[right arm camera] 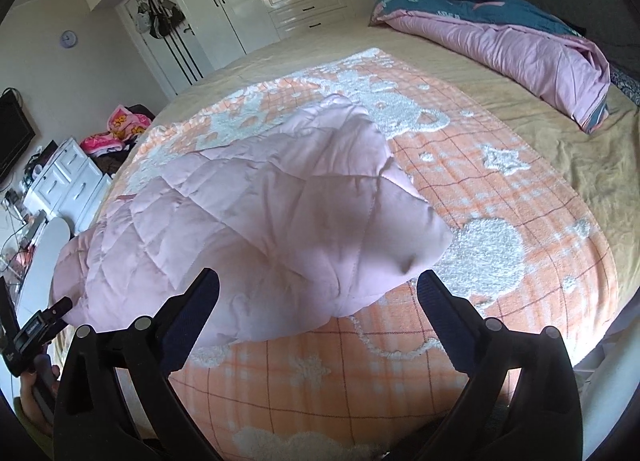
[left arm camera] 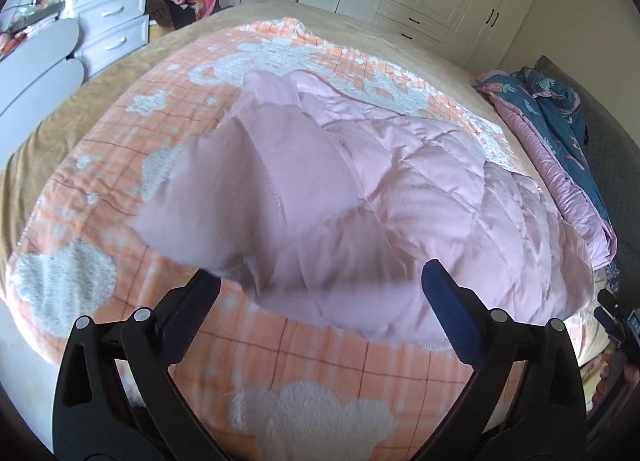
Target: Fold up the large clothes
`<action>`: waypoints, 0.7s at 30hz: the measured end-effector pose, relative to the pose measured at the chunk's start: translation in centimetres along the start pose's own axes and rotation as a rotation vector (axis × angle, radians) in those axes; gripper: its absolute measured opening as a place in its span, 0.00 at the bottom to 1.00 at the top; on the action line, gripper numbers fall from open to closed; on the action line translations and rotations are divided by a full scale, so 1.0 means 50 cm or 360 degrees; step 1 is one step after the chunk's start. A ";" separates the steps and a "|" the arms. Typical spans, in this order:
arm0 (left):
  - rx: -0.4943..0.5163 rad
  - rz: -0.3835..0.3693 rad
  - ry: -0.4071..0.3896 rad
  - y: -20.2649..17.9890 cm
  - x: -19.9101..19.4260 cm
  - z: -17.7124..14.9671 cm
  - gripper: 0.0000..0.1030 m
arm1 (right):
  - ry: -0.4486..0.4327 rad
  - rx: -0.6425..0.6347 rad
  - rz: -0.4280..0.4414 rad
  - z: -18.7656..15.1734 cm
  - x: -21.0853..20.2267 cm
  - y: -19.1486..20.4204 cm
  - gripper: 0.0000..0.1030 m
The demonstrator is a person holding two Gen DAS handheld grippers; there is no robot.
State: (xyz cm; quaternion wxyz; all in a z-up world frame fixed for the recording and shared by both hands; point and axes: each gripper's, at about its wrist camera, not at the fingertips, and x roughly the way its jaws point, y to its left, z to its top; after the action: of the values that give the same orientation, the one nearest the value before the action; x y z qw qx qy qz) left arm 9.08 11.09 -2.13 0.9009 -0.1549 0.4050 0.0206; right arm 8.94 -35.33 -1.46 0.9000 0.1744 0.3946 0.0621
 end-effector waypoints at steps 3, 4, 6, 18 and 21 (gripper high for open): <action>0.0013 0.0032 -0.0042 -0.004 -0.025 -0.003 0.91 | -0.0030 -0.0011 0.0013 -0.004 -0.023 0.002 0.96; 0.0020 0.0032 -0.0063 -0.006 -0.034 -0.004 0.91 | -0.0037 -0.0016 0.0018 -0.005 -0.029 0.002 0.96; 0.0024 0.0027 -0.0090 -0.007 -0.048 -0.005 0.91 | -0.0054 -0.0032 0.0021 -0.009 -0.043 0.005 0.96; 0.0086 -0.0009 -0.0267 -0.051 -0.157 -0.030 0.91 | -0.0225 -0.0185 0.0026 -0.039 -0.152 0.042 0.96; 0.0113 -0.0017 -0.0299 -0.061 -0.176 -0.042 0.91 | -0.0304 -0.0251 0.0034 -0.051 -0.189 0.061 0.96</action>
State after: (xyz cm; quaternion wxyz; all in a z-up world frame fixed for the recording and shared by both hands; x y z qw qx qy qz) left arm 2.17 8.35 3.83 0.9399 -0.1225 0.3183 0.0159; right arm 0.70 -34.15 4.55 0.9437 0.1126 0.2989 0.0857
